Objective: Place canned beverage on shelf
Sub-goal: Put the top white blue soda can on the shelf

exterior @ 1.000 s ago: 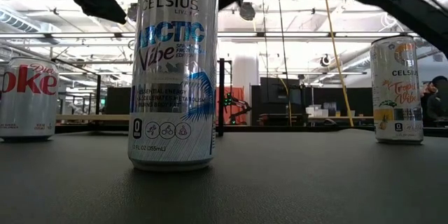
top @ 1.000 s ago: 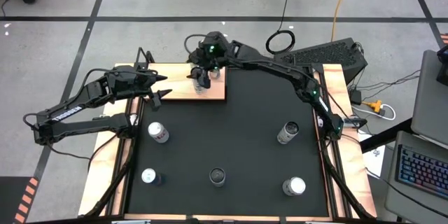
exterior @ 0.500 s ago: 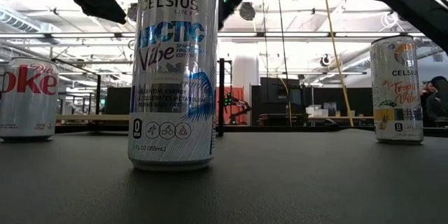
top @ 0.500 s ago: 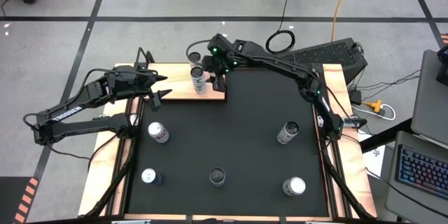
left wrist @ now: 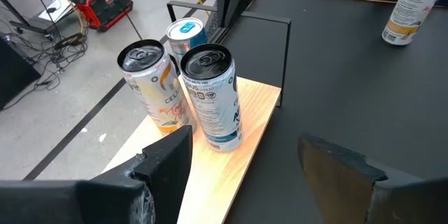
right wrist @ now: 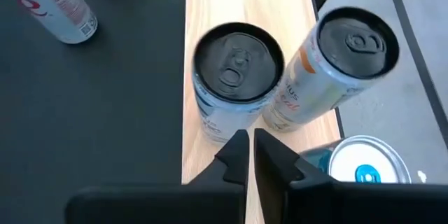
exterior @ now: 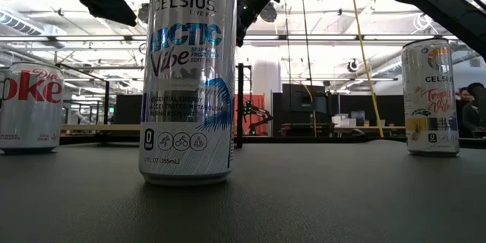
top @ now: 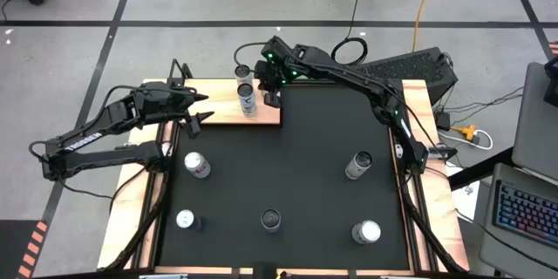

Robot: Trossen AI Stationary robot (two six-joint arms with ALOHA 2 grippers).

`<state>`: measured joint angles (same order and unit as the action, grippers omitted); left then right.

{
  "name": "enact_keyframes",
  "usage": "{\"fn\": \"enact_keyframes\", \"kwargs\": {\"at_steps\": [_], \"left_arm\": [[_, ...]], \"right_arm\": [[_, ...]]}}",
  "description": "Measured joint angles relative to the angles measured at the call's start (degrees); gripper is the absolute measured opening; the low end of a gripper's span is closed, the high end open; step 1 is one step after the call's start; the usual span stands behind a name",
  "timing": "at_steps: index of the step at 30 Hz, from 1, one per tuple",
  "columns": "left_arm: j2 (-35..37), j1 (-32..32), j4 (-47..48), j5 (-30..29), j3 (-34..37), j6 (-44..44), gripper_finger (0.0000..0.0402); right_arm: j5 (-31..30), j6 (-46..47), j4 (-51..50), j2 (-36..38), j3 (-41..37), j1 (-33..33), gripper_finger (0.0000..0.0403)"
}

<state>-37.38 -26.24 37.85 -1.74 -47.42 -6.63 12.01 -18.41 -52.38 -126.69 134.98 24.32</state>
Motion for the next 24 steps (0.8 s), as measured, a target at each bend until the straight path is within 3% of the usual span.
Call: {"fn": "enact_keyframes", "kwargs": {"at_steps": [24], "left_arm": [[0.0, 0.0, 0.0, 0.0, 0.0, 0.2, 0.0261]], "right_arm": [[-0.1, 4.6, 2.1, -4.6, 0.0, -0.4, 0.0000]]}}
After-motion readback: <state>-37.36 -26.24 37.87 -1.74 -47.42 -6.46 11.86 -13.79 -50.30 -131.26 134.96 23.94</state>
